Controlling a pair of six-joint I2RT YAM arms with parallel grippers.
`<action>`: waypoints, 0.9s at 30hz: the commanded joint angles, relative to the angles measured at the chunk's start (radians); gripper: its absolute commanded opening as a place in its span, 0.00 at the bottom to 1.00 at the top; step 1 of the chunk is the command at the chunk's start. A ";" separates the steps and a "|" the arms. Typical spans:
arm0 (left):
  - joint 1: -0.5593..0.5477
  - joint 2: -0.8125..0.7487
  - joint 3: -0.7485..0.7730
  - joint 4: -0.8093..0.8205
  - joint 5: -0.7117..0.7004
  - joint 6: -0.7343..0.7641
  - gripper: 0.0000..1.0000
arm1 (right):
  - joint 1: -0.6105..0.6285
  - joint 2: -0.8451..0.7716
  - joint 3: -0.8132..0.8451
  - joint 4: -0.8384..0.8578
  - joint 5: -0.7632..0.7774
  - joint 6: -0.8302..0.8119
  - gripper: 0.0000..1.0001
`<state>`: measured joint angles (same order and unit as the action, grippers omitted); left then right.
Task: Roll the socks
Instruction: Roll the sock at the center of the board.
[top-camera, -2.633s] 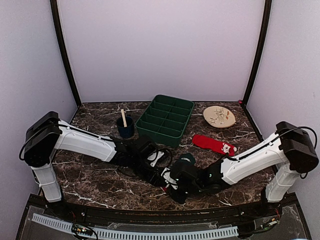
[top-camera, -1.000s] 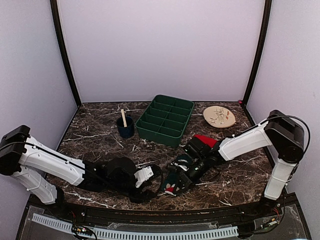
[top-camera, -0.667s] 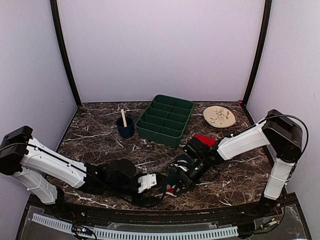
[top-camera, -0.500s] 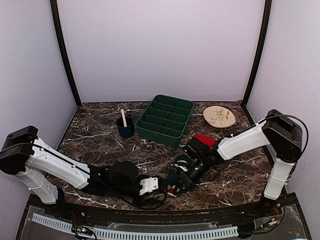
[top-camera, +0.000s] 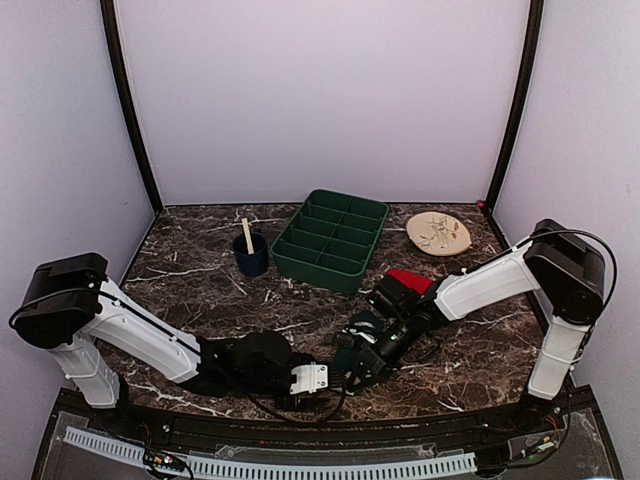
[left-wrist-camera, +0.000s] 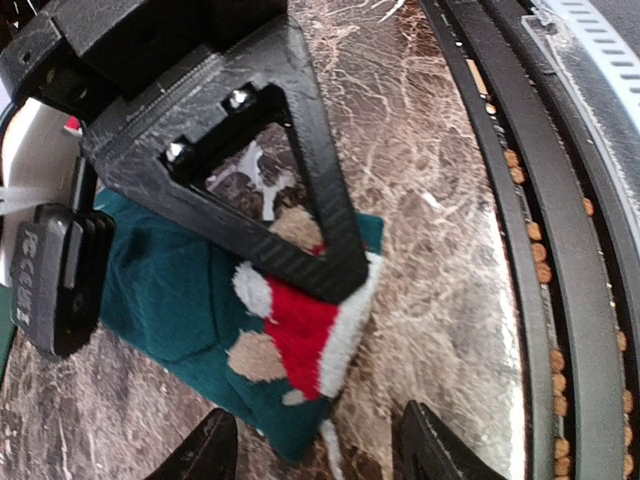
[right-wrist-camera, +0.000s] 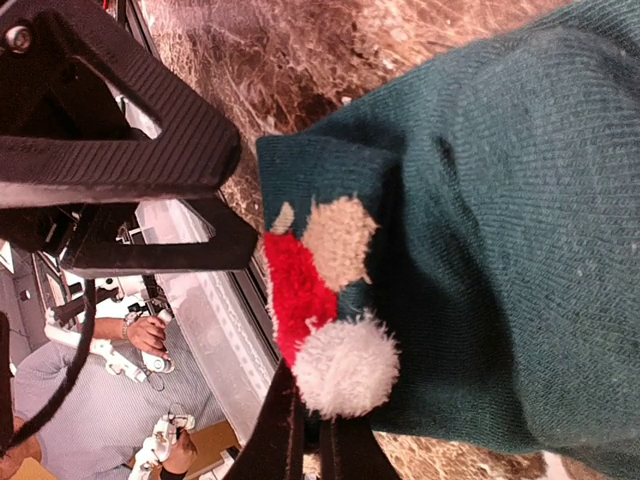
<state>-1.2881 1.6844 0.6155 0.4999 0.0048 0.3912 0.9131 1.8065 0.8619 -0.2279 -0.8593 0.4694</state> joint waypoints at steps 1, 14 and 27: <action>-0.004 0.025 0.041 0.055 -0.036 0.068 0.59 | -0.011 -0.015 -0.007 -0.012 -0.022 -0.013 0.00; -0.004 0.064 0.066 -0.004 0.005 0.130 0.50 | -0.039 -0.002 0.023 -0.079 -0.046 -0.071 0.00; -0.005 0.123 0.121 -0.034 -0.009 0.188 0.39 | -0.040 0.039 0.077 -0.165 -0.069 -0.139 0.00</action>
<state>-1.2877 1.7954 0.7094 0.5030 -0.0055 0.5503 0.8806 1.8221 0.9035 -0.3489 -0.9073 0.3744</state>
